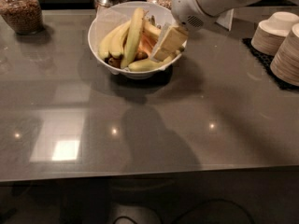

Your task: Pick banana from white bowl

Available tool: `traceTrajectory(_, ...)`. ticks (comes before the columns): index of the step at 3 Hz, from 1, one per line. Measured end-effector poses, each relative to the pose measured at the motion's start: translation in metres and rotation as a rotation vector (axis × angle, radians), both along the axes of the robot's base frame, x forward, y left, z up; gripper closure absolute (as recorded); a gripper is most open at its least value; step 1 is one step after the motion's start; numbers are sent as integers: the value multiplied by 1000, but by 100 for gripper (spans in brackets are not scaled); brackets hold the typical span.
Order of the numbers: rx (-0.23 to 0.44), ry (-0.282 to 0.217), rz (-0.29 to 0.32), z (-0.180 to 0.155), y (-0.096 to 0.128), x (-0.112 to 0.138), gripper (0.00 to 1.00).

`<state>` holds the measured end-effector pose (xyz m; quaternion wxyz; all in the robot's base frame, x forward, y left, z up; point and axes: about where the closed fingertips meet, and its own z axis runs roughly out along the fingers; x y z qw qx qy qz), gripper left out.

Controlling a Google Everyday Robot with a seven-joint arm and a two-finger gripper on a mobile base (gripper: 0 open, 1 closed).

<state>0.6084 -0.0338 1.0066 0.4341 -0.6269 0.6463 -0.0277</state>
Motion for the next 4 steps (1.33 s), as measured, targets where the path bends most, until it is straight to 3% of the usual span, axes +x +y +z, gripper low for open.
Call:
traceTrajectory(1,-3,-37,5,-9,20,25,25)
traceTrajectory(2,-16,-55,-18,-19,26,44,34)
traceTrajectory(4,-41,-35,-86,-39,20,69,36)
